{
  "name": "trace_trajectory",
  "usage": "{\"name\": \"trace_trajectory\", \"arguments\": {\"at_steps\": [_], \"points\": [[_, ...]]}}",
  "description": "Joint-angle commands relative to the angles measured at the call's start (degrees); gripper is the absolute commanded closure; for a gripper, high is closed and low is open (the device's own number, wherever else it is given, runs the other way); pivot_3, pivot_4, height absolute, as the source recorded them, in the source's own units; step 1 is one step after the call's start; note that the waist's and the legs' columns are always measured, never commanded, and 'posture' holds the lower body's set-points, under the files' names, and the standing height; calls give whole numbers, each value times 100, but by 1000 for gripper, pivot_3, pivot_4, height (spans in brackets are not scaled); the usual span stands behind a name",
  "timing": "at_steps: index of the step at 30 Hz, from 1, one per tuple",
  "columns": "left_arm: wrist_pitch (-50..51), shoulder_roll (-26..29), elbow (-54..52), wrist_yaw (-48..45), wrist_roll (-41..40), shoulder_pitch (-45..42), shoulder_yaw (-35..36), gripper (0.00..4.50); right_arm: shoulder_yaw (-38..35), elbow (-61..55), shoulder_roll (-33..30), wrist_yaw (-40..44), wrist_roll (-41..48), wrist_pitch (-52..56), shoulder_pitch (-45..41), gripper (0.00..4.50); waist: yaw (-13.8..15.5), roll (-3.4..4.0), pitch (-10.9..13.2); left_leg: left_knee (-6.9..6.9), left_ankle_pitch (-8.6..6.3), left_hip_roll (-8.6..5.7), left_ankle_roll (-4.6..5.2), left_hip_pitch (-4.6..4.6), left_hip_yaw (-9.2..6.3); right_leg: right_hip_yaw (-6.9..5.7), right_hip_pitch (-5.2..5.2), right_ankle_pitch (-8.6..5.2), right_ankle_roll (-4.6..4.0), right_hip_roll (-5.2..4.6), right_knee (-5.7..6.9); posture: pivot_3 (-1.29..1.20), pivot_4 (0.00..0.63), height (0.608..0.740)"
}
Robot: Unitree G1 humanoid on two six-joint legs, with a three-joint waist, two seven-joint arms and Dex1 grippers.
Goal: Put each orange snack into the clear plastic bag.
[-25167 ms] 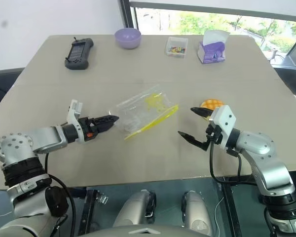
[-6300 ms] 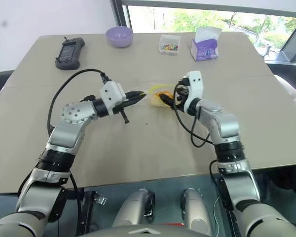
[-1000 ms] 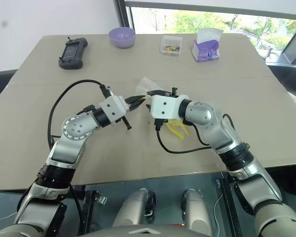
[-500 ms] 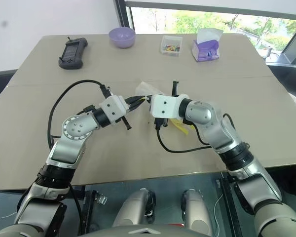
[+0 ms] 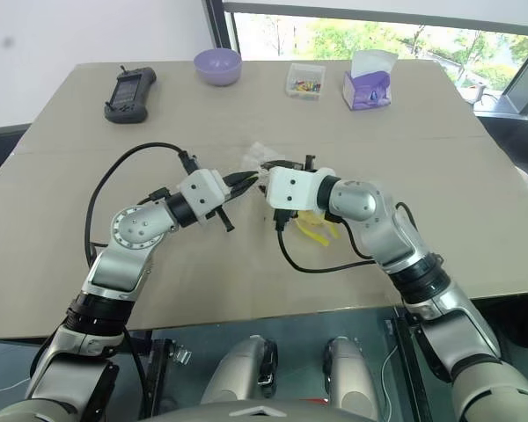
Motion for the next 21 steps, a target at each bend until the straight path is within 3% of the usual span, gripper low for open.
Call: {"name": "trace_trajectory", "arguments": {"at_steps": [1, 6, 7, 9, 21], "points": [[-68, -2, -79, 38, -38, 15, 91, 4500, -225, -247, 30, -64, 90, -43, -111, 2598, 0, 0, 0, 0, 0, 0, 0, 0, 0, 0, 0, 0, 0, 0, 0, 0, 150, 740], [-95, -7, -48, 48, -21, 21, 86, 4500, -233, -240, 50, -51, 120, -35, -119, 2598, 0, 0, 0, 0, 0, 0, 0, 0, 0, 0, 0, 0, 0, 0, 0, 0, 150, 740], [-105, -10, -39, 54, -13, 26, 83, 4500, -237, -239, 52, -50, 121, -39, -119, 3104, 0, 0, 0, 0, 0, 0, 0, 0, 0, 0, 0, 0, 0, 0, 0, 0, 150, 740], [-122, -12, -22, 62, -1, 32, 78, 4500, -242, -239, 50, -57, 109, -51, -124, 3570, 0, 0, 0, 0, 0, 0, 0, 0, 0, 0, 0, 0, 0, 0, 0, 0, 150, 740], [-177, -8, -11, 65, -7, 60, 93, 4500, -216, -258, 18, -23, 53, -24, -80, 3570, 0, 0, 0, 0, 0, 1, 0, 0, 0, 0, -1, 0, -1, -1, 0, 0, 150, 740]]}}
